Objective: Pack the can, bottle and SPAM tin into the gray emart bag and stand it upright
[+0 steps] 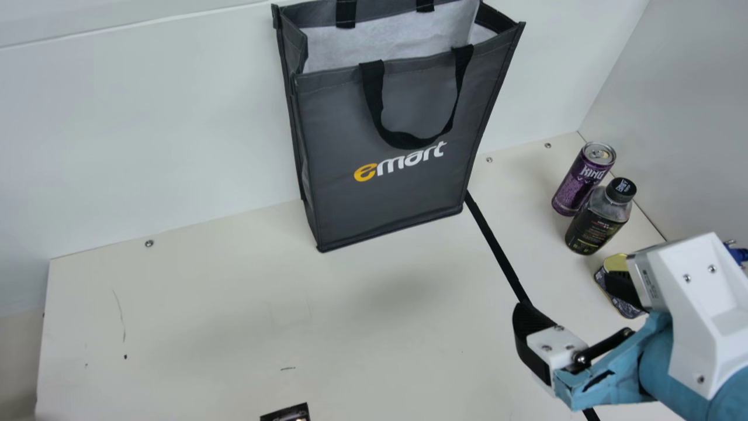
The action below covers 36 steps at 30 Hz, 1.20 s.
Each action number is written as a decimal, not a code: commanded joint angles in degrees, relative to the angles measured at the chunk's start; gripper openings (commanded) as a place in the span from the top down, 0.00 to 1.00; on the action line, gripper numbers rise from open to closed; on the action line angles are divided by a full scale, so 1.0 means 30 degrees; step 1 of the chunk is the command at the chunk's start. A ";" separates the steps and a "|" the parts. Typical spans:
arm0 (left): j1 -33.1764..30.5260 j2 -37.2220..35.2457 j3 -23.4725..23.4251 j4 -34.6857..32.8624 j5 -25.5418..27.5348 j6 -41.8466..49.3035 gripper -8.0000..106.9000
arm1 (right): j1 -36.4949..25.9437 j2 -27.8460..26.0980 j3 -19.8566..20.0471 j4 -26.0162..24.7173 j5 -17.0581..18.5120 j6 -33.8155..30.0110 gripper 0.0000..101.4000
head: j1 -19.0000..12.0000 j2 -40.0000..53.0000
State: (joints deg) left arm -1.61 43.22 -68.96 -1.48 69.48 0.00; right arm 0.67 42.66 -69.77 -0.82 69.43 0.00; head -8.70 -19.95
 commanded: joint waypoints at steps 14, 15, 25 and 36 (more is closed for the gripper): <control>0.0000 0.0000 0.0000 0.0000 0.0000 0.0000 0.15 | 0.0092 0.0668 -0.0757 -0.0095 -0.0338 -0.0292 0.06 | -0.0433 -0.0016; 0.0000 0.0000 0.0000 0.0000 0.0000 0.0000 0.15 | 0.0069 0.0777 -0.0888 -0.0101 -0.0378 -0.0351 0.06 | -0.0433 -0.0016; 0.0000 0.0000 0.0000 0.0000 0.0000 0.0000 0.15 | -0.0244 0.2140 -0.2636 0.0028 -0.0743 -0.1458 0.06 | -0.0433 -0.0016; 0.0000 0.0000 0.0000 0.0000 0.0000 0.0000 0.15 | -0.0887 0.4074 -0.5344 0.1023 -0.0761 -0.4447 0.06 | -0.0433 -0.0016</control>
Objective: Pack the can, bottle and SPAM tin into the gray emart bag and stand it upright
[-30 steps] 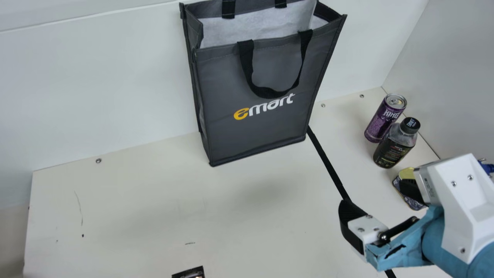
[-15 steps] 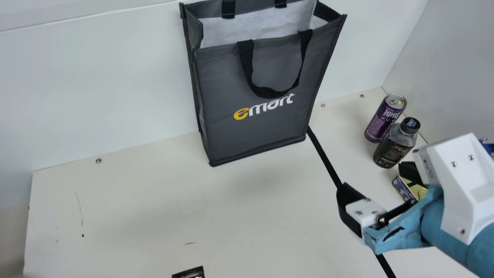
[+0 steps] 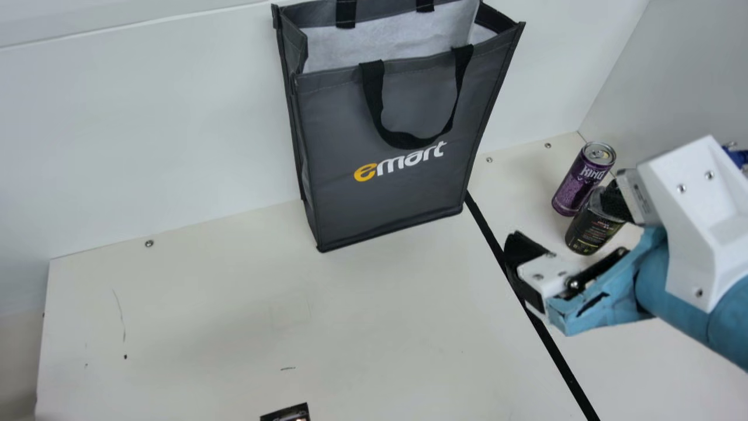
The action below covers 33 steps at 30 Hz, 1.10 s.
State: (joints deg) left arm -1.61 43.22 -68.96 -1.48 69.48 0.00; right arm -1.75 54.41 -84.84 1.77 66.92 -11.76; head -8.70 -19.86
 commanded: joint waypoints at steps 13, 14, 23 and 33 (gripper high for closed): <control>0.0000 0.0000 0.0000 0.0000 0.0000 0.0000 0.15 | -0.1552 0.2878 -0.4255 0.2902 0.0786 -0.5030 0.06 | -0.0433 -0.0046; 0.0000 0.0000 0.0000 0.0000 0.0000 0.0000 0.15 | -0.1673 0.3102 -0.4589 0.3155 0.0884 -0.5358 0.06 | -0.0433 -0.0046; 0.0000 0.0000 0.0000 0.0000 0.0000 0.0000 0.15 | -0.2163 0.4983 -0.6676 0.5086 0.0995 -0.8024 0.06 | -0.0433 -0.0046; 0.0000 0.0000 0.0000 0.0000 0.0000 0.0000 0.15 | -0.1892 0.6527 -0.8354 0.5962 0.0995 -1.0024 0.06 | -0.0433 -0.0046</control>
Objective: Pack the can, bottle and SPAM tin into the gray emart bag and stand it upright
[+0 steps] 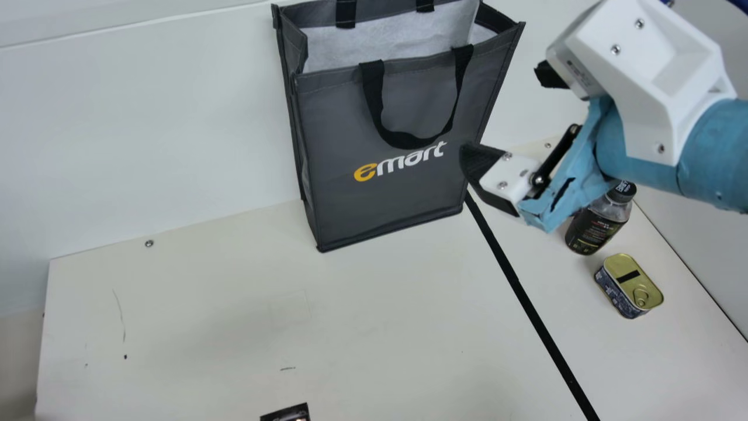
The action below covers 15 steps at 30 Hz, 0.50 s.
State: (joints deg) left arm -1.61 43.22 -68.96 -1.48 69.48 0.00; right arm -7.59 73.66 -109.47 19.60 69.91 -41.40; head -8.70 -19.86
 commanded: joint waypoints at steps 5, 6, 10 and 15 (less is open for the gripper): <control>0.0000 0.0000 0.0000 0.0000 0.0000 0.0000 0.15 | 0.0277 0.0791 -0.0880 0.0179 -0.0002 -0.0857 0.06 | -0.0433 -0.0046; 0.0000 0.0000 0.0000 0.0000 0.0000 0.0000 0.15 | 0.0307 0.0931 -0.1024 0.0216 -0.0002 -0.0999 0.06 | -0.0433 -0.0046; 0.0000 0.0000 0.0000 0.0000 0.0000 0.0000 0.15 | 0.0390 0.1492 -0.1563 0.0411 -0.0002 -0.1598 0.06 | -0.0433 -0.0046; 0.0000 0.0000 0.0000 0.0000 0.0000 0.0000 0.15 | 0.0371 0.2276 -0.2285 0.0730 -0.0002 -0.2372 0.06 | -0.0433 -0.0046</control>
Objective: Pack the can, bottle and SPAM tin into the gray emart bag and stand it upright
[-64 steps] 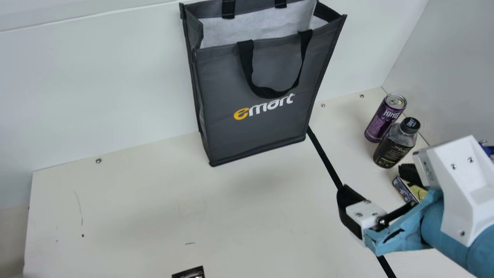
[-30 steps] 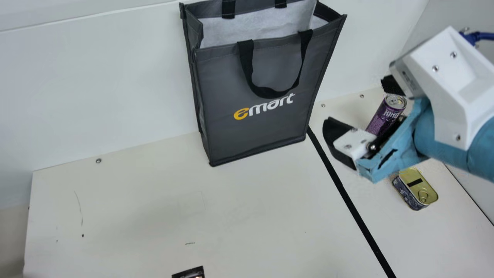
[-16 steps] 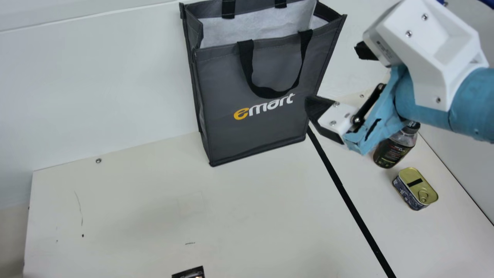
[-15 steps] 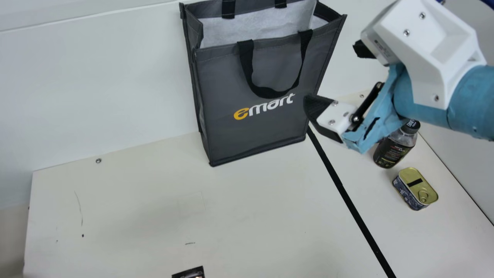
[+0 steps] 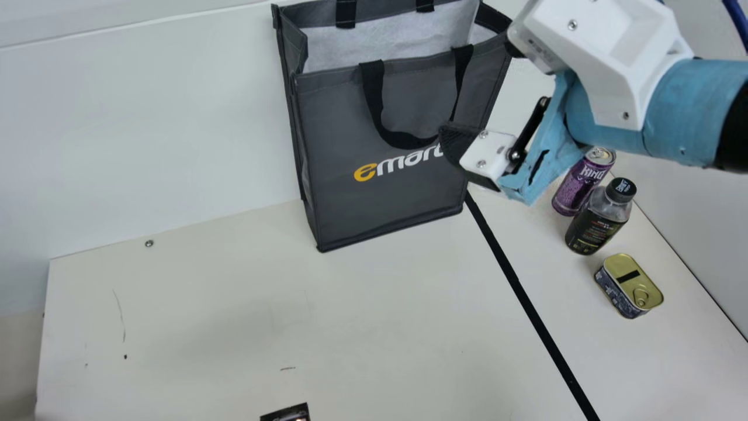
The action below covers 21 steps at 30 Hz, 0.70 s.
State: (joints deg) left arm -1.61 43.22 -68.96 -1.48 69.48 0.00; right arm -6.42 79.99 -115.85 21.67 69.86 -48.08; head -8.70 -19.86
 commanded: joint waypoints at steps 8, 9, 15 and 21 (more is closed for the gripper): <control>0.0000 0.0000 0.0000 0.0000 0.0000 0.0000 0.15 | 0.0068 0.1453 -0.1196 0.0521 0.0014 -0.1332 0.06 | -0.0433 -0.0046; 0.0000 0.0000 0.0000 0.0000 0.0000 0.0000 0.15 | 0.0105 0.1607 -0.1286 0.0559 0.0014 -0.1505 0.06 | -0.0433 -0.0046; 0.0000 0.0000 0.0000 0.0000 0.0000 0.0000 0.15 | 0.0399 0.2472 -0.1670 0.0786 0.0014 -0.2600 0.06 | -0.0433 -0.0046; 0.0000 0.0000 0.0000 0.0000 0.0000 0.0000 0.15 | 0.0592 0.3343 -0.2157 0.1079 0.0014 -0.3563 0.06 | -0.0433 -0.0046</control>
State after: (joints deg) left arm -1.61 43.22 -68.96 -1.48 69.48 0.00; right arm -4.69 89.68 -122.15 24.83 69.85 -58.14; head -8.70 -19.86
